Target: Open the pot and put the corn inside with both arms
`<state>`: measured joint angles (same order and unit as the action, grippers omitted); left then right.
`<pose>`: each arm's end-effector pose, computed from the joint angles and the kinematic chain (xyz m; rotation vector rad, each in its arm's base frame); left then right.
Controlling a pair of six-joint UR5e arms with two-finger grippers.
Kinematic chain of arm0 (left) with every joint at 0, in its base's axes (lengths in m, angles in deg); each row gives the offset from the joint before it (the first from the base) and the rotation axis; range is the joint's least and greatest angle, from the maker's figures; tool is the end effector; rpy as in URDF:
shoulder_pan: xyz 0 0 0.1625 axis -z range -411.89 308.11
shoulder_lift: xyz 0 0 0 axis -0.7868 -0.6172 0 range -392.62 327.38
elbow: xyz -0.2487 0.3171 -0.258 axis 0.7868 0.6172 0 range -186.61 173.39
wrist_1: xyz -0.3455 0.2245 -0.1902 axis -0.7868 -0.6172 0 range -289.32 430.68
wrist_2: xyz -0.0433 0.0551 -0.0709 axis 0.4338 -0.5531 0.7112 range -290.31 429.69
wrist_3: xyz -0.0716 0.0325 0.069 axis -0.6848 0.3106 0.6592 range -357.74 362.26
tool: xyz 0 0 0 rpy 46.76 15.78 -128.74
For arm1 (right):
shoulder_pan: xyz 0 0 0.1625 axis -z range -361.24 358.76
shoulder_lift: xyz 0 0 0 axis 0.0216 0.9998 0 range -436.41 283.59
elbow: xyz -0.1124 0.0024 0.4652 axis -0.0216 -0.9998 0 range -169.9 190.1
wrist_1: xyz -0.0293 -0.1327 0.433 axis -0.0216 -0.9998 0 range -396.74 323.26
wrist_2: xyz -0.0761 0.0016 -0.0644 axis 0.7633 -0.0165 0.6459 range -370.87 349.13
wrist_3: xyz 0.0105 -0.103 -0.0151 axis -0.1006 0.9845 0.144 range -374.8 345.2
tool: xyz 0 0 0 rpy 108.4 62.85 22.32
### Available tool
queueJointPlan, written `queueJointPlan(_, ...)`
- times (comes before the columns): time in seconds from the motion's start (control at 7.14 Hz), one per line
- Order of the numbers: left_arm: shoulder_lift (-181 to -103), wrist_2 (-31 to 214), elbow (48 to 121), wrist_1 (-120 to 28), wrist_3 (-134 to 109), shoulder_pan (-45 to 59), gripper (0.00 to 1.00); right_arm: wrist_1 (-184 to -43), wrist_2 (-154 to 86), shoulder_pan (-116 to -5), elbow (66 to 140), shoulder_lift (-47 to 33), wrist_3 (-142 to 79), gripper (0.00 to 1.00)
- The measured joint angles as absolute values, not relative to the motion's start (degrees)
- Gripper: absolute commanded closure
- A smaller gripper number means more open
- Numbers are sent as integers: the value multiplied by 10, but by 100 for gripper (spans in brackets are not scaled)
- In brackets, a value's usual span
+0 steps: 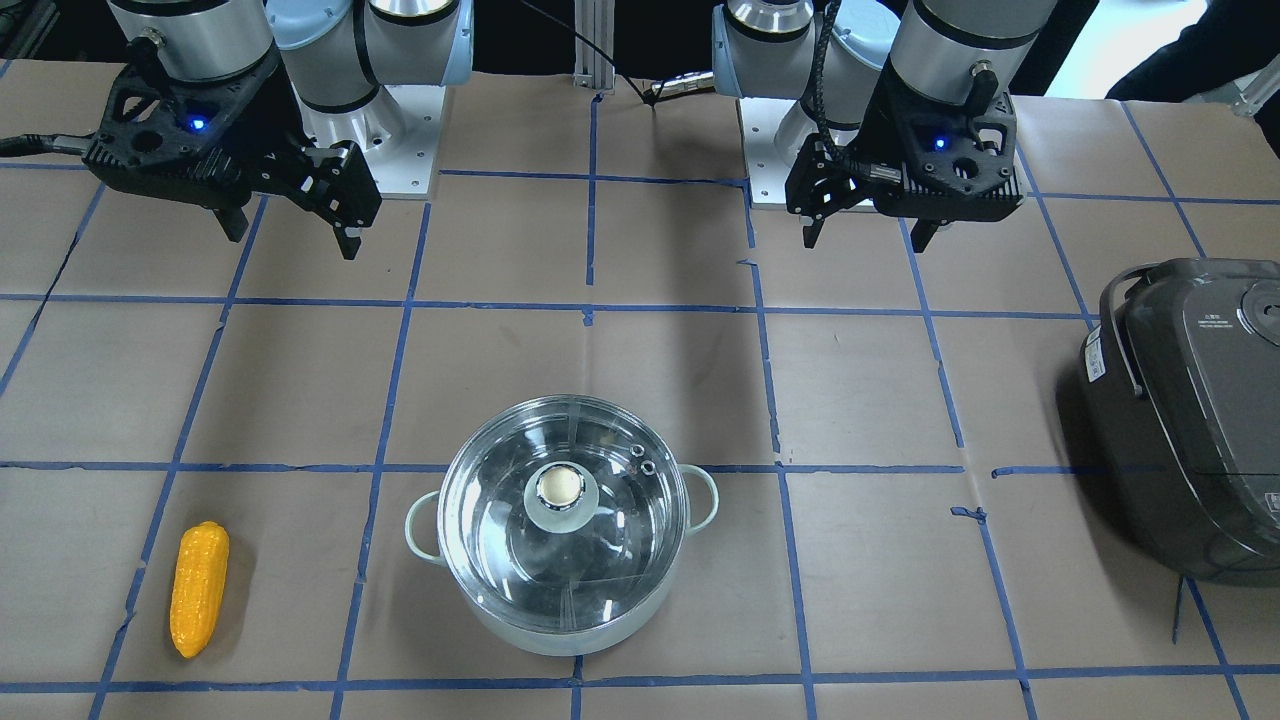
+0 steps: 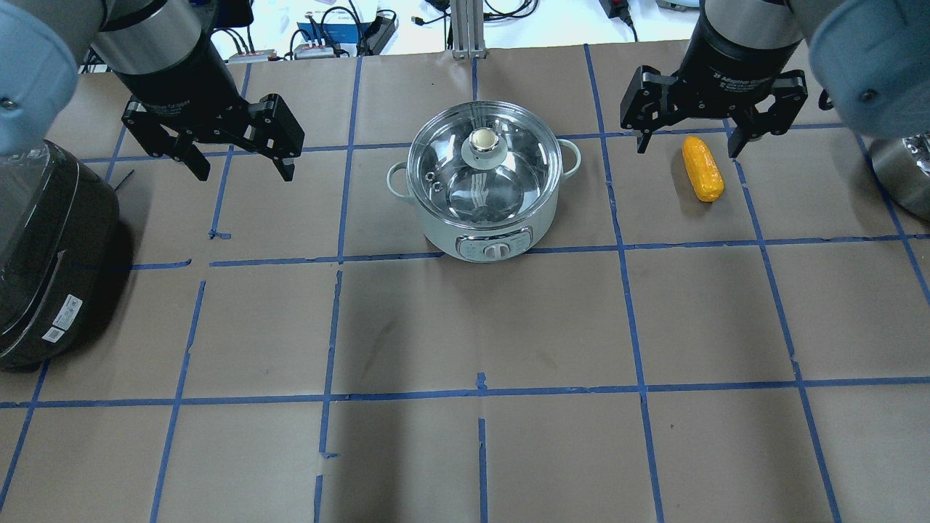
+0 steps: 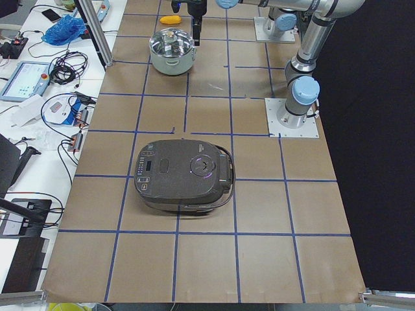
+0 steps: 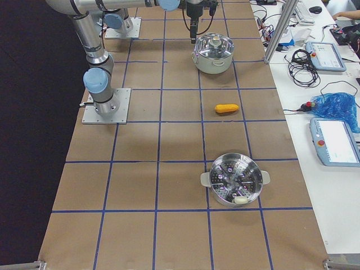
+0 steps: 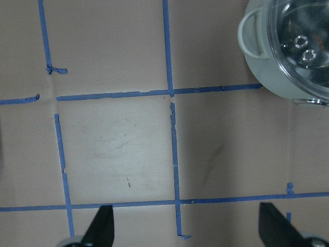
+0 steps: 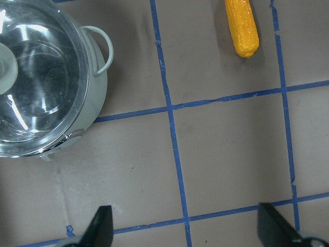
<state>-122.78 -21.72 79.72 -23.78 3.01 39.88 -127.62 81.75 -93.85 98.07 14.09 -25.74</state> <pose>-0.1470 -0.5279 0.5613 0.0686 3.1160 0.0254 0.1528 -0.5285 0.5618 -0.2274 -3.0932 0.1001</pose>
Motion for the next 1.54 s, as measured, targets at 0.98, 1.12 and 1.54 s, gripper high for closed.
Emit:
queueJointPlan(0.98, -1290, -206, 761, -175, -23, 416, 0, -1282, 815, -939, 966, 131, -245, 0)
queueJointPlan(1.12, -1338, -199, 732, -138, -53, 448, 0, -1285, 815, -938, 953, 114, -232, 1)
queueJointPlan(1.54, -1490, -193, 642, -59, -190, 555, 0, -1326, 814, -876, 930, 31, -209, 4)
